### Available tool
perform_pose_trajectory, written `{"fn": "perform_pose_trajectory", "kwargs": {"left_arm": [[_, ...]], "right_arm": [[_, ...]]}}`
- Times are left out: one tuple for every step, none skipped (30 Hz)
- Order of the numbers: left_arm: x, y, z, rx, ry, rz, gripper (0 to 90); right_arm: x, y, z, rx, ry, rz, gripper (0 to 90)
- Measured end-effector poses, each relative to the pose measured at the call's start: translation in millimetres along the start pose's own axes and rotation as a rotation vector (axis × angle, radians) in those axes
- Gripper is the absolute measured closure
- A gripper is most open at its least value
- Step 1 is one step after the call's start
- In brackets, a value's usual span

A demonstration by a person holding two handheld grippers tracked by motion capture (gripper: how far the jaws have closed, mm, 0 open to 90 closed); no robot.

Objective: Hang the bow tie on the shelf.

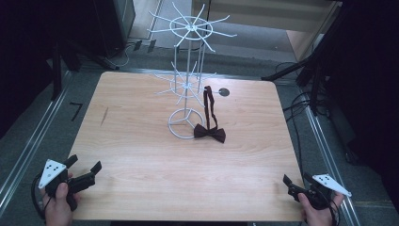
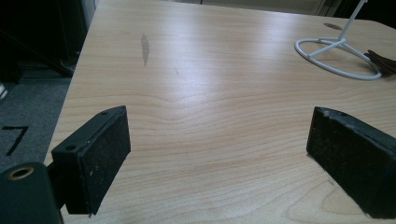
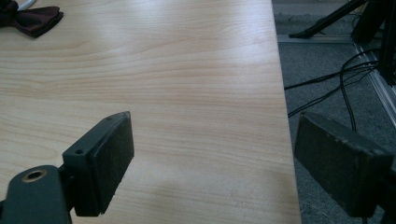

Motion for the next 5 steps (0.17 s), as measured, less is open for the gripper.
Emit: {"fn": "perform_pose_trajectory", "kwargs": {"left_arm": [[-0.1,0.0,0.0,0.000,-0.001,0.001,6.7],[0.0,-0.1,0.2,0.001,-0.001,0.001,6.8],[0.1,0.0,0.5,0.001,0.000,0.000,6.8],[0.0,-0.1,0.6,0.000,-0.002,0.001,6.8],[-0.1,-0.1,0.7,-0.001,-0.003,0.000,6.8]], "right_arm": [[-0.2,-1.2,-0.1,-0.001,0.000,-0.006,12.4],[-0.3,-1.6,0.0,-0.002,-0.001,-0.011,12.4],[-0.2,-2.0,0.1,-0.002,0.000,-0.014,12.4],[-0.2,-2.2,0.1,-0.004,-0.001,-0.013,12.4],[0.0,-2.2,0.0,-0.005,0.001,-0.015,12.5]]}}
Point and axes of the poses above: each handheld gripper's, and its own axes: z roughly forward along the jaws, x roughly out of its top, y roughly to its right, the point moved 9 cm from there along z, roughly forward along the jaws, and after that the axes turned 14 degrees about -x, right-handed, at the moved point
